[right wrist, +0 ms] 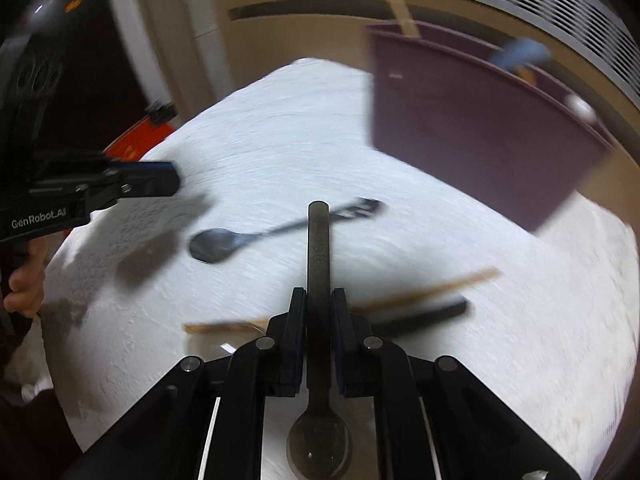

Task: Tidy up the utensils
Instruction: 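Grasp the dark metal spoon with the right tool while the left tool grasps a wooden chopstick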

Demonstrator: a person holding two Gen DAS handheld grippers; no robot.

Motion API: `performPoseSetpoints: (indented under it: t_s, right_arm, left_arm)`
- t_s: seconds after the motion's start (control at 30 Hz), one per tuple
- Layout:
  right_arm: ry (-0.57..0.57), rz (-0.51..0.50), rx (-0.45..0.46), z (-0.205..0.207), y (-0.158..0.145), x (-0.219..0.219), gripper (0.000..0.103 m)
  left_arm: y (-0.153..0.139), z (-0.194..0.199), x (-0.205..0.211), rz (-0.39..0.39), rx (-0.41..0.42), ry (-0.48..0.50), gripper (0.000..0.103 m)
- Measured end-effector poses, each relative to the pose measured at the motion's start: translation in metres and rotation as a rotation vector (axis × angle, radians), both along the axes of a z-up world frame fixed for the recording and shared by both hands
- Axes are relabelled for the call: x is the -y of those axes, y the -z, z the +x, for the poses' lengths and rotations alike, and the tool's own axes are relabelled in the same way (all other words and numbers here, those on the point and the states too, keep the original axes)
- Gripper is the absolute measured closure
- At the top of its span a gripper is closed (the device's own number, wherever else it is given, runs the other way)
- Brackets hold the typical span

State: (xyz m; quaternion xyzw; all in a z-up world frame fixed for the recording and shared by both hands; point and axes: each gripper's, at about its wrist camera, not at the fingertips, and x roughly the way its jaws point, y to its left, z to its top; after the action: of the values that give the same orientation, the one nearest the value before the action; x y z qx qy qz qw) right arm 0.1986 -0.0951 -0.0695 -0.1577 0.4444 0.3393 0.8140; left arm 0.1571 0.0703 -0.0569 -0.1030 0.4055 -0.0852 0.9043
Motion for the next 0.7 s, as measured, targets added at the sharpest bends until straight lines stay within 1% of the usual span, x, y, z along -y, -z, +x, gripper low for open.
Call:
performPoseSetpoints:
  t_s: [0.13,0.23,0.4,0.47,0.57,0.7]
  right_arm:
    - [0.097,-0.008,0.019,0.001,-0.004,0.042,0.092]
    - [0.164,-0.009,0.028,0.000,-0.005,0.070,0.092]
    - [0.271,-0.017,0.044,-0.003,-0.001,0.113,0.092]
    - [0.287,-0.024,0.049,-0.004,0.000,0.118,0.092]
    - [0.296,-0.040,0.063,-0.007,0.005,0.124,0.092]
    - [0.297,-0.053,0.068,-0.007,0.012,0.125,0.091]
  left_arm:
    - [-0.002,0.002,0.012,0.009,-0.003,0.033,0.095]
    - [-0.001,0.005,0.026,0.011,-0.014,0.083,0.095]
    - [0.008,0.016,0.060,0.001,-0.074,0.230,0.095]
    - [0.011,0.022,0.075,0.009,-0.092,0.280,0.095]
    - [0.012,0.031,0.095,0.041,-0.105,0.321,0.095]
    - [0.014,0.048,0.116,0.116,-0.117,0.356,0.095]
